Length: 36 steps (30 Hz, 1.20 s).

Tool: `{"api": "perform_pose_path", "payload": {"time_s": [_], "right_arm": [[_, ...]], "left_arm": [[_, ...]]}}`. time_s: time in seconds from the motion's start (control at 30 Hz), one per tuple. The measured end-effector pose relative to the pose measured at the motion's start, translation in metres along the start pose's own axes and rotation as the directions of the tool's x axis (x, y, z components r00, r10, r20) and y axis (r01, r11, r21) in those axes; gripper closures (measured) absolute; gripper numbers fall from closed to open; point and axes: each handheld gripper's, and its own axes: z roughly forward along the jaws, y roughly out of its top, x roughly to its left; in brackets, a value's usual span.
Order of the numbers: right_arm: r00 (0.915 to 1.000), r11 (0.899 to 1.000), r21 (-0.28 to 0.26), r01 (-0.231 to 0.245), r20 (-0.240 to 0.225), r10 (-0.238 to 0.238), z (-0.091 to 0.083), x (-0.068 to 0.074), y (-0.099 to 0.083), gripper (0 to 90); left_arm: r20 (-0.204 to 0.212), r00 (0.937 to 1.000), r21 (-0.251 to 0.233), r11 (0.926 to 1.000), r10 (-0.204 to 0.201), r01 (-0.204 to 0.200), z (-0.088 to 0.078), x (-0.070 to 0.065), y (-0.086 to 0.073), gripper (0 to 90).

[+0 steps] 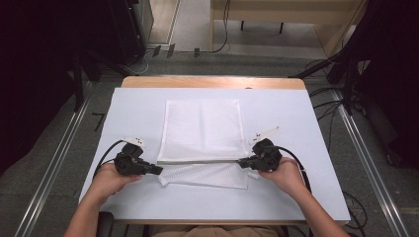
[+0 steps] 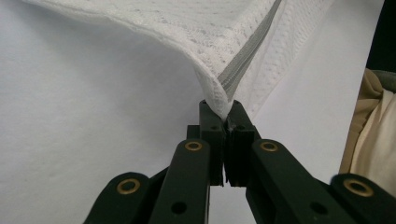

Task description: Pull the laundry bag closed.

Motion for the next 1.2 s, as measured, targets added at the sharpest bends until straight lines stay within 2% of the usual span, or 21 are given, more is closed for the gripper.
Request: {"api": "perform_pose_path", "payload": {"time_s": [0.23, 0.43, 0.5, 0.6, 0.63, 0.73, 0.83, 0.93, 1.03, 1.13, 1.2], "right_arm": [[1.0, 1.0, 0.003, -0.004, 0.006, 0.004, -0.007, -0.003, -0.007, 87.7], [0.9999, 1.0, 0.003, -0.004, 0.011, 0.004, -0.005, -0.002, -0.005, 87.7], [0.9999, 1.0, 0.002, -0.007, 0.01, 0.007, -0.005, -0.002, -0.005, 87.6], [0.9999, 1.0, -0.002, -0.01, 0.003, 0.01, -0.005, -0.003, -0.004, 87.4], [0.9999, 1.0, -0.002, -0.012, 0.007, 0.012, -0.005, -0.003, -0.005, 87.1], [1.0, 1.0, -0.006, -0.006, 0.006, 0.006, -0.004, -0.003, -0.005, 86.6], [1.0, 1.0, -0.016, 0.001, 0.002, -0.001, -0.004, -0.002, -0.005, 85.3], [1.0, 0.999, -0.043, -0.008, -0.003, 0.008, -0.005, -0.002, -0.004, 78.0], [1.0, 0.997, -0.078, -0.004, -0.003, 0.004, -0.008, -0.003, -0.004, 69.9], [0.9992, 0.996, -0.091, 0.012, 0.038, -0.008, -0.008, -0.004, -0.004, 61.6], [0.9983, 0.996, -0.094, 0.008, 0.059, -0.003, -0.008, -0.006, -0.005, 59.4]], "left_arm": [[0.006, 1.0, 0.007, 1.0, 0.006, -0.006, 0.002, -0.001, 0.001, 88.9], [0.016, 0.9999, 0.007, 1.0, -0.004, 0.004, 0.002, 0.0, 0.0, 88.2], [0.006, 1.0, 0.009, 1.0, 0.003, -0.003, 0.003, 0.0, 0.0, 87.8], [0.025, 0.9996, 0.021, 0.9997, -0.01, 0.009, 0.003, 0.0, 0.0, 84.6], [0.042, 0.9989, 0.019, 0.9996, -0.02, 0.019, 0.002, 0.001, 0.0, 83.2], [0.057, 0.9981, 0.002, 0.9997, -0.023, 0.023, 0.001, 0.001, 0.0, 77.8], [0.038, 0.9989, -0.008, 0.9996, -0.028, 0.029, 0.0, 0.002, 0.0, 71.5], [0.011, 0.9998, -0.034, 0.9993, -0.016, 0.016, -0.002, 0.002, 0.0, 65.1], [-0.006, 0.9996, -0.063, 0.9977, -0.027, 0.026, -0.005, 0.002, 0.001, 61.1], [-0.033, 0.9987, -0.107, 0.9937, -0.039, 0.035, -0.008, 0.003, 0.001, 56.9], [-0.045, 0.9978, -0.146, 0.9884, -0.049, 0.042, -0.012, 0.004, 0.001, 53.5]]}}
